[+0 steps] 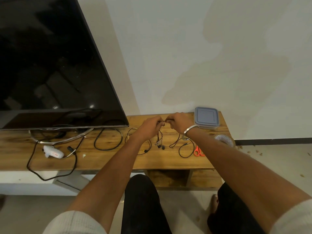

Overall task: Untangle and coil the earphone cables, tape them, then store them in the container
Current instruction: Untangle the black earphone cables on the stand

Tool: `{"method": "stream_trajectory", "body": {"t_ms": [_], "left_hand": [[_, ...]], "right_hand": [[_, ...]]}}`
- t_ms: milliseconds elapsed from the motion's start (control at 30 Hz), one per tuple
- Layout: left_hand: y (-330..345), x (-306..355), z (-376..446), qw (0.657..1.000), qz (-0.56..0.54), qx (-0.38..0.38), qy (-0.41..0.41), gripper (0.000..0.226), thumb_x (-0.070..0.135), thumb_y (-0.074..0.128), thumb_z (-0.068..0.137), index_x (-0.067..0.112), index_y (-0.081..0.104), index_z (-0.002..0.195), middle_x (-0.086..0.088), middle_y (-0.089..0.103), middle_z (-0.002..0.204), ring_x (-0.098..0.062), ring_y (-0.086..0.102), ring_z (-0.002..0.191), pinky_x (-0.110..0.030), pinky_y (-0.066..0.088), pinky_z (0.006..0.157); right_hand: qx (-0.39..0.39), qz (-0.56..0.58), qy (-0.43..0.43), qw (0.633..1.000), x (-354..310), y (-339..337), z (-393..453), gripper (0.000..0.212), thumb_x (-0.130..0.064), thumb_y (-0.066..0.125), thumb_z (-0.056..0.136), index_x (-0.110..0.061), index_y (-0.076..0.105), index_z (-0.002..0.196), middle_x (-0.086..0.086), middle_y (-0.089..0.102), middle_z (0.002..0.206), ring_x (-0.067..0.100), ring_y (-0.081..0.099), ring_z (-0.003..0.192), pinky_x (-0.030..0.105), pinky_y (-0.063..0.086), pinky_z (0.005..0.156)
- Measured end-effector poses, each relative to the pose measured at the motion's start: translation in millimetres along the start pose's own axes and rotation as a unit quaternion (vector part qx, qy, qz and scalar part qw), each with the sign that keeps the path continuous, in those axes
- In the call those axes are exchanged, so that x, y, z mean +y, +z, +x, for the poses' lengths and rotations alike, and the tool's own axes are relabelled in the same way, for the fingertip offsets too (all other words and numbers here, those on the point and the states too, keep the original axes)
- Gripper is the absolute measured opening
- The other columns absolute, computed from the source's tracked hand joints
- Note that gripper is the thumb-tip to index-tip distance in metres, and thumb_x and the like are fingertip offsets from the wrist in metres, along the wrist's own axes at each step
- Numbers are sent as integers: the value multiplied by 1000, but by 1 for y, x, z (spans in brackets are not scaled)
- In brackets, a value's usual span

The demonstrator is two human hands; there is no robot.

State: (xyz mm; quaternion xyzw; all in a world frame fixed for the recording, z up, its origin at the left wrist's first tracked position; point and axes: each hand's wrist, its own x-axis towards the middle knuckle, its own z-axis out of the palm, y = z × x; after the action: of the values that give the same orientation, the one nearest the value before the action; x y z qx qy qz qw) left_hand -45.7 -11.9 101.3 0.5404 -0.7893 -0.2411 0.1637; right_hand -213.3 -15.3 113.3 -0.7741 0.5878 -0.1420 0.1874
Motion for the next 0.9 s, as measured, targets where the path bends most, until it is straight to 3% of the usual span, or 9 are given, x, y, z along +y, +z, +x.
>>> {"method": "stream_trajectory", "body": {"t_ms": [100,233,400,500,633,733,900], "left_hand": [[1,-4,-1,1000,6,1,-7,18,26,47,101,15,61,100,11,53,76,-15,50,71,-30,36,63],[2,-7,0,1000,24,-10,-10,21,27,45,101,16,63,98,6,56,86,-20,56,83,-35,43,74],[3,-7,1,998,57,-22,-9,24,24,41,102,21,60,88,7,56,88,-18,55,88,-41,43,86],[3,-6,1,998,61,-19,-7,25,22,39,102,21,58,86,6,56,89,-19,55,91,-41,42,86],[2,0,3,998,48,-27,-12,24,22,39,103,20,59,90,3,58,93,-21,56,93,-40,43,86],[3,3,5,999,41,-33,-2,23,22,40,102,18,60,94,0,61,96,-23,58,93,-42,47,84],[-2,1,1,1000,-13,-6,26,22,20,51,99,7,69,101,-7,66,95,-19,58,86,-30,43,73]], "right_hand": [[45,-9,23,999,6,-3,0,26,-27,49,96,-17,70,107,7,71,104,28,64,94,37,53,77],[83,-35,60,994,14,-5,-3,27,-28,45,98,-21,68,109,6,71,105,28,63,96,38,51,78],[105,-40,108,988,19,-5,-5,27,-22,41,100,-20,66,111,6,69,107,30,61,100,33,36,74],[86,-28,122,988,18,-6,-8,28,-18,43,97,-19,63,116,6,68,110,29,61,100,30,33,72],[26,42,65,997,7,-4,-10,35,-20,47,92,-26,51,126,2,67,105,25,63,97,36,48,83],[-8,29,25,999,-1,-1,-10,28,-31,52,90,-31,60,117,-4,69,102,19,62,98,43,49,88],[6,-26,20,999,0,-6,-7,25,-33,51,95,-22,70,107,4,71,104,26,63,97,36,50,81]]}}
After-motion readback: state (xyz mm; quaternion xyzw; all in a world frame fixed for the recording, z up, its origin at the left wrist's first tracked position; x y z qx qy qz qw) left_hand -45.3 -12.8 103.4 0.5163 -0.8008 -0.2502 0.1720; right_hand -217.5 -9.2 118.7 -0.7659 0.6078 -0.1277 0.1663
